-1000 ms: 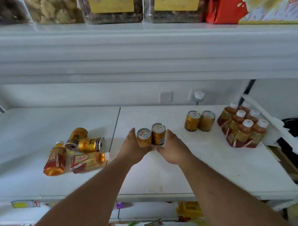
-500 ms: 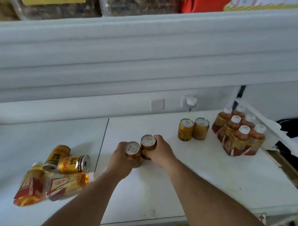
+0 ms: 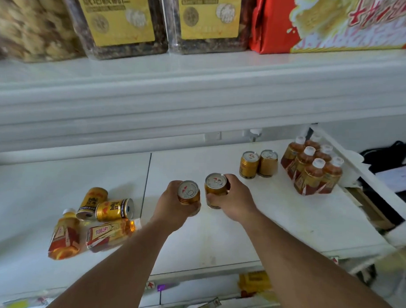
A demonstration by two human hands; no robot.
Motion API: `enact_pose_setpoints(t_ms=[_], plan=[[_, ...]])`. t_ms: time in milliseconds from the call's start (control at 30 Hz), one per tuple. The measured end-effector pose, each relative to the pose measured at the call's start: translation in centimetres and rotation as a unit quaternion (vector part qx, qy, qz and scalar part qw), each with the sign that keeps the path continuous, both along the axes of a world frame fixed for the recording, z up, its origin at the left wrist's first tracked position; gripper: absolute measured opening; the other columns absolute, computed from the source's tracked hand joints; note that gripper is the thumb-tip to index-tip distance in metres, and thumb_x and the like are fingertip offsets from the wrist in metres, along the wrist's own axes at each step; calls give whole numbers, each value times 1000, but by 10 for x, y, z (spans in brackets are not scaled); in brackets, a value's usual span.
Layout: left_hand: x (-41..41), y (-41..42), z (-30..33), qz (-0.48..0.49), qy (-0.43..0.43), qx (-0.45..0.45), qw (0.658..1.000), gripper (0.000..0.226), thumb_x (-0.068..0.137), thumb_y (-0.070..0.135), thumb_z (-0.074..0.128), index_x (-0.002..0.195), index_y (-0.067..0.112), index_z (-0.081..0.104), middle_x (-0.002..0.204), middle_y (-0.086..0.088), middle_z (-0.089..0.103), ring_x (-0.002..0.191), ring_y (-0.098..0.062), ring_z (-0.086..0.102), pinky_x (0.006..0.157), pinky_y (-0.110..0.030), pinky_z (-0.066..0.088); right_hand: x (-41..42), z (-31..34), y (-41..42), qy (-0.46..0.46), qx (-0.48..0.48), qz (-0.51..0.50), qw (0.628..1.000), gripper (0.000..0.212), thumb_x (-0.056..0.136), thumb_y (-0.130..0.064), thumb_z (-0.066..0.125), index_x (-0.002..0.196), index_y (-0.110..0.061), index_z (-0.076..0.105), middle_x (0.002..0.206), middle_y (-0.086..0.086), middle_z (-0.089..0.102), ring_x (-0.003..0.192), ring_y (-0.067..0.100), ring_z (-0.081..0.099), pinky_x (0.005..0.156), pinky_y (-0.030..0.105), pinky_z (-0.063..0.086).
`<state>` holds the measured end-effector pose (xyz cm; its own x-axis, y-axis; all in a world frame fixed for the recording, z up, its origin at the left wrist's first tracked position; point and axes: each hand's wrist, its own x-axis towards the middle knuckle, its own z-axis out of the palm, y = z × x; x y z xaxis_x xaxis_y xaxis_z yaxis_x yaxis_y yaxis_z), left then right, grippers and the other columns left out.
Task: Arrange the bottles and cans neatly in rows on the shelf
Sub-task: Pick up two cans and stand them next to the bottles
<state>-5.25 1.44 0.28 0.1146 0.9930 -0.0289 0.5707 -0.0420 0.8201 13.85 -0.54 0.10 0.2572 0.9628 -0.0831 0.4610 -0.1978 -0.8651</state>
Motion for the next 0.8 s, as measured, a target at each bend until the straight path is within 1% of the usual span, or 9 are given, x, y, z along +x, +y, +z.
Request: enact_pose_setpoints(t_ms=[67,167,233,333,400,500,600,667,800], plan=[[4,-8,5,-10,-15,-3,1000,62,62,32,87,113,33,51,96,15,63,86,-1,60,59,-17,44,6,5,-15,-2,2,-6,1000,62,69,-33,88,122,-26,56,110,-11,65,101,11,61,70,15,41],[11,-21,12,-23,-35,-3,999,61,60,31,86,109,36,51,96,16,64,86,-1,61,58,-14,44,16,10,-35,-6,12,-17,1000,65,70,-33,88,127,-24,57,116,-8,66,105,12,61,77,19,44],[17,-30,15,-29,-48,-4,998,59,60,28,88,105,40,51,96,16,65,82,3,61,52,-9,44,23,11,-48,-9,15,-20,1000,65,71,-33,87,129,-25,57,117,-8,65,107,13,60,80,21,44],[28,-46,17,-32,-73,-3,997,56,61,21,89,99,41,53,94,15,66,80,12,59,52,-5,43,36,12,-66,-17,17,-23,999,64,73,-35,87,128,-28,57,116,-10,64,106,13,59,75,20,42],[37,-57,19,-35,-87,-3,996,57,61,17,89,101,39,55,95,12,67,78,11,60,52,-6,44,45,13,-77,-18,17,-21,999,63,74,-36,86,129,-28,56,115,-11,63,106,13,59,72,17,41],[51,-76,21,-34,-113,0,993,56,63,7,88,105,29,58,95,7,68,74,8,63,49,-7,45,62,15,-97,-19,20,-19,999,64,74,-37,85,130,-30,55,111,-13,60,105,12,58,75,19,41],[67,-100,21,-30,-121,-3,992,58,61,6,88,110,22,61,96,5,69,76,4,65,50,-8,46,82,19,-118,-16,29,-19,999,62,74,-39,85,128,-30,56,108,-14,60,102,12,58,69,15,39],[77,-120,22,-30,-112,-7,993,59,60,10,89,110,25,61,97,8,69,79,5,65,53,-8,47,94,24,-132,-19,36,-15,999,62,73,-40,85,127,-30,57,106,-15,59,99,10,57,68,14,38],[96,-158,20,-28,-107,-8,994,58,59,11,89,102,36,59,95,13,68,78,9,64,54,-6,46,115,31,-158,-25,52,2,998,60,73,-41,85,126,-29,58,108,-14,61,100,9,57,75,20,41]])
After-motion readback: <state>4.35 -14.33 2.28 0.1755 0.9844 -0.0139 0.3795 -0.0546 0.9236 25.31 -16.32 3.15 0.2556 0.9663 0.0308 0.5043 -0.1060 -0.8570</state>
